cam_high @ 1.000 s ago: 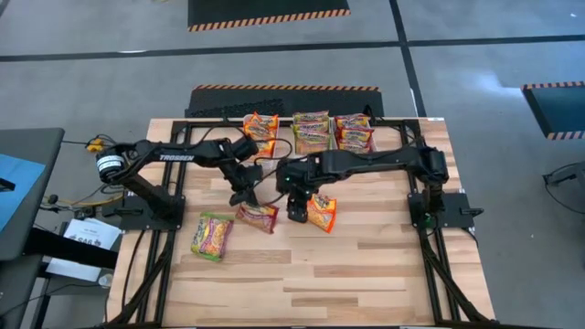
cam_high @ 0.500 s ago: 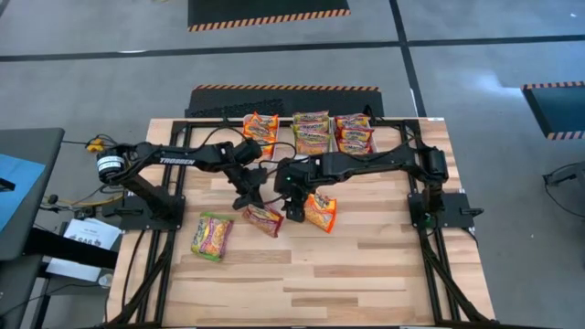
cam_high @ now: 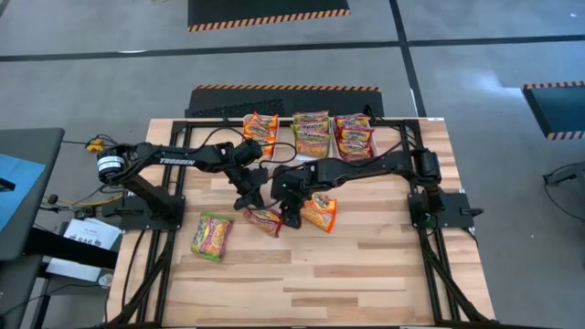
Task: Sort Maruchan noodles
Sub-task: Put the red noodle pack into the right white bin
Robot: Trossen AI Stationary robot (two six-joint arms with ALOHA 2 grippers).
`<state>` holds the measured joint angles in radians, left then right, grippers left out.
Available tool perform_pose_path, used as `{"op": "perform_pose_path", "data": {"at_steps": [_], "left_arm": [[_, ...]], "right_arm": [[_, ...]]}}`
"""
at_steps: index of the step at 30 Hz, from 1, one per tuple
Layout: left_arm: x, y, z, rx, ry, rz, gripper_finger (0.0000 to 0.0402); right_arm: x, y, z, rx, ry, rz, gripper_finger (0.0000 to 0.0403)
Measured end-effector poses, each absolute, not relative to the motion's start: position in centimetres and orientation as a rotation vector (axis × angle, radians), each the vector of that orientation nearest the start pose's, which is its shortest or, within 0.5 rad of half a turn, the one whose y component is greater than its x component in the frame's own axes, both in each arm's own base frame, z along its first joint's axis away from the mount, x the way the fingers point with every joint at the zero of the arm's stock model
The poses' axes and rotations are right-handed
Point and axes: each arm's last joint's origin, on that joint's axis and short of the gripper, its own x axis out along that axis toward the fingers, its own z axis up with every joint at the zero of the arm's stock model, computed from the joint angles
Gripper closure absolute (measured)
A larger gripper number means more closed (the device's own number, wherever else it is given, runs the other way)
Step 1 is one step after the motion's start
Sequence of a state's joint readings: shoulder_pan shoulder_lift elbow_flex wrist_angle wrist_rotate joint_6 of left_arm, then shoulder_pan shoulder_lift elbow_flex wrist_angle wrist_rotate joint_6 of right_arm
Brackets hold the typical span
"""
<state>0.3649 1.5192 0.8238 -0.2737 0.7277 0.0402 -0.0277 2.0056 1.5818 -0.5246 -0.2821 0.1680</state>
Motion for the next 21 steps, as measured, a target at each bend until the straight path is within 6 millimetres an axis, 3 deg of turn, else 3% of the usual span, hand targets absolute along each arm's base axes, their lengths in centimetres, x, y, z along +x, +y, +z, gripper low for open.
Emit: {"op": "perform_pose_path", "data": {"at_steps": [17, 21], "left_arm": [[27.4, 8.4, 18.4, -0.450, 0.795, -0.349, 0.0402], [27.4, 8.4, 18.4, -0.456, 0.794, -0.344, 0.0402]], "right_arm": [[45.0, -0.9, 18.7, 0.355, 0.965, 0.102, 0.0190], [44.9, -1.2, 18.1, 0.391, 1.002, 0.073, 0.0212]]}}
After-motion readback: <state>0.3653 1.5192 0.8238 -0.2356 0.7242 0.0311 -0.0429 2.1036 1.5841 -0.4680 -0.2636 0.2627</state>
